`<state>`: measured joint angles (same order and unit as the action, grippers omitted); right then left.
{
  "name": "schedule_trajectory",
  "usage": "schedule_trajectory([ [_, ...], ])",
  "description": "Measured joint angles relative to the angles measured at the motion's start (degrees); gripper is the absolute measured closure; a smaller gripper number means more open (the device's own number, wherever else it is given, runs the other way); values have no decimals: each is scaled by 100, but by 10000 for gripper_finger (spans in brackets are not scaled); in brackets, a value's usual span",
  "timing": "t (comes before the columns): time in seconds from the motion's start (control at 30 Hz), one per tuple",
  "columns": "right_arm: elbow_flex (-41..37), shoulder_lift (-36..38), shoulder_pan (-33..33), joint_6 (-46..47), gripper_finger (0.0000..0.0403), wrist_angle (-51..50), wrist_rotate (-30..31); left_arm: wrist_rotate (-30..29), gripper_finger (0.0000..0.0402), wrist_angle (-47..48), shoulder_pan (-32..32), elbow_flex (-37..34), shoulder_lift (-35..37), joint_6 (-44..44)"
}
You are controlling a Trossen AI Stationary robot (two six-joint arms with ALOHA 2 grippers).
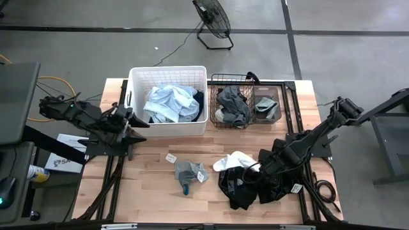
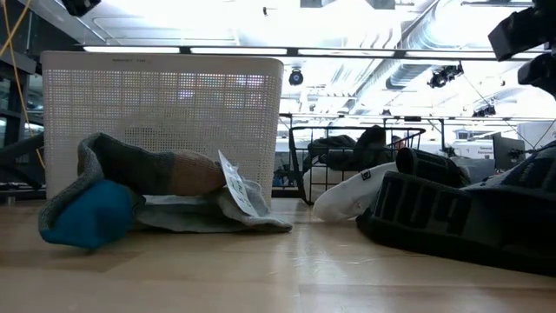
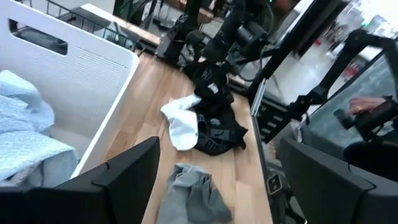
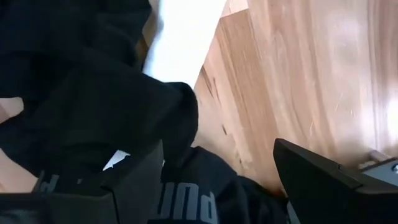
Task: Pick & Place Cloths
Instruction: Put the right black underwear into the black wire basket
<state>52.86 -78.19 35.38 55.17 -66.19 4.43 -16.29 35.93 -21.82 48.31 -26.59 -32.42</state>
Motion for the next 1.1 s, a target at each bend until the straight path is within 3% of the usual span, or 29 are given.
schedule_trajectory([
  [0.27, -1, 15, -2, -539, 105, 13, -223, 106, 78, -1408, -2, -1131, 430, -71],
  [0.43, 0, 17, -2, -834, 105, -5, -284, 281, 78, -1844, -2, -1464, 470, -186],
  [0.7, -2, 64, 294, -1345, 105, -620, -1575, 291, 78, -1925, -2, -1521, 474, -302],
  [1.1, -376, 128, 1038, -1419, 105, -352, -1038, 220, 78, -1933, -2, -1521, 472, -302],
])
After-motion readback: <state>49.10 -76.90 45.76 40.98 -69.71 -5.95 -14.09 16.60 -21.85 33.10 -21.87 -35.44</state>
